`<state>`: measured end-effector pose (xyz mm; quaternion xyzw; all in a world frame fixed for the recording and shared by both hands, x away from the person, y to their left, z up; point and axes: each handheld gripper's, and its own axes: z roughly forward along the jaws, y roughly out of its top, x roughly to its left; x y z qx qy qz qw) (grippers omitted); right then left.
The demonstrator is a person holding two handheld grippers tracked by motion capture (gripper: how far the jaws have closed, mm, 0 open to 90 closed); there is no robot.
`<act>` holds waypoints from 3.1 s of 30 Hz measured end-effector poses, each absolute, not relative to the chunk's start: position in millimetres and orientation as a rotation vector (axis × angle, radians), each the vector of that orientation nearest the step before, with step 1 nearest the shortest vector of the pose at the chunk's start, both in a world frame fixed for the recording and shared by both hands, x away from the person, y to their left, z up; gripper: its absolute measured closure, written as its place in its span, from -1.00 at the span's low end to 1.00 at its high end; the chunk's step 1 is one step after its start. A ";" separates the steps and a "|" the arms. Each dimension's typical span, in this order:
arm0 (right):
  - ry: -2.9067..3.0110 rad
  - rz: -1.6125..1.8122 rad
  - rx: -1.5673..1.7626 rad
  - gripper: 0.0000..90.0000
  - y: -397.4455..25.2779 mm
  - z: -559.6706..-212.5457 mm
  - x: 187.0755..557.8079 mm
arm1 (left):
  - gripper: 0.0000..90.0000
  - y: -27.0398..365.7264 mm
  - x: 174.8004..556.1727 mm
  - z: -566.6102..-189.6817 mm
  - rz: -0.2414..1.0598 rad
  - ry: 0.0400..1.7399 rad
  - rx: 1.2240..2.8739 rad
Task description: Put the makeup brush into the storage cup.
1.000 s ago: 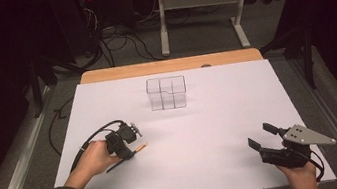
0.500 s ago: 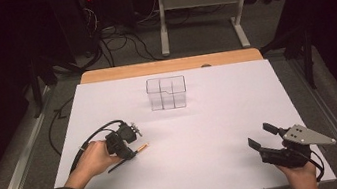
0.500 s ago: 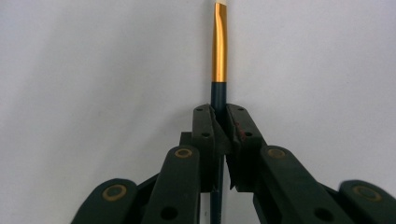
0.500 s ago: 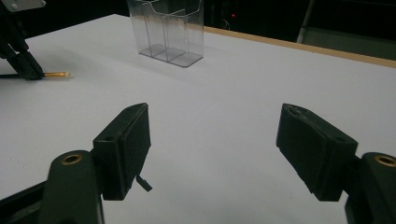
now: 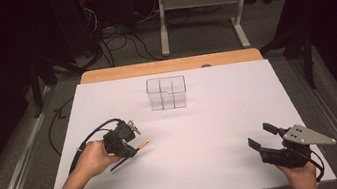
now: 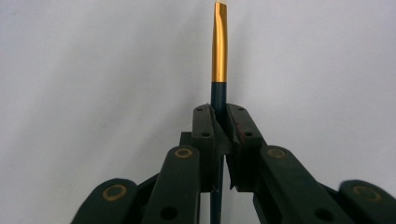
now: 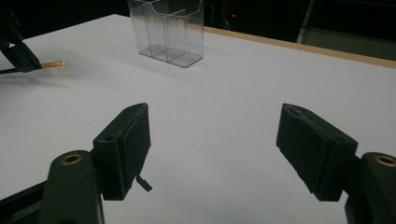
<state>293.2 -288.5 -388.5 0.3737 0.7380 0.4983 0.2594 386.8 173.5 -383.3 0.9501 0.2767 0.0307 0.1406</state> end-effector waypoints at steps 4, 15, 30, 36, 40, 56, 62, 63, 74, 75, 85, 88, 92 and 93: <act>2.001 1.345 1.017 -0.39 -288.3 -388.4 293.0 | 0.83 172.6 384.9 -381.0 0.092 0.784 2.732; 2.005 1.344 1.014 -0.39 -287.9 -388.6 293.3 | 0.83 172.0 381.9 -375.4 0.101 0.757 2.695; 2.000 1.339 1.014 -0.38 -287.6 -388.6 293.3 | 0.83 175.7 381.2 -365.2 0.109 0.748 2.609; 2.000 1.340 1.013 -0.38 -287.8 -388.5 293.1 | 0.83 181.3 380.4 -358.7 0.125 0.759 2.531; 2.003 1.340 1.009 -0.38 -287.3 -388.6 293.4 | 0.83 184.7 380.7 -354.4 0.128 0.765 2.486; 2.012 1.342 1.005 -0.38 -285.7 -389.6 298.1 | 0.83 185.7 383.3 -339.9 0.185 0.770 2.350; 2.005 1.356 1.005 -0.38 -286.3 -388.6 299.7 | 0.83 186.6 387.8 -336.0 0.194 0.780 2.293; 2.004 1.358 1.008 -0.38 -286.4 -388.5 299.9 | 0.83 186.7 388.5 -335.8 0.199 0.787 2.282; 2.010 1.351 1.021 -0.38 -286.7 -390.7 305.4 | 0.83 191.3 395.0 -331.6 0.229 0.831 2.187; 2.009 1.349 1.030 -0.38 -286.8 -390.8 305.3 | 0.83 191.6 395.3 -331.0 0.231 0.832 2.181; 1.992 1.338 1.028 -0.38 -287.7 -391.3 304.0 | 0.83 192.5 399.0 -326.4 0.245 0.842 2.120; 1.998 1.336 1.024 -0.37 -287.6 -391.7 304.0 | 0.83 193.6 400.1 -324.4 0.250 0.845 2.100; 2.000 1.332 1.026 -0.37 -287.3 -392.2 303.5 | 0.83 192.9 400.8 -324.5 0.261 0.847 2.084; 2.002 1.332 1.024 -0.37 -287.2 -392.4 303.4 | 0.83 192.7 400.8 -324.3 0.265 0.847 2.080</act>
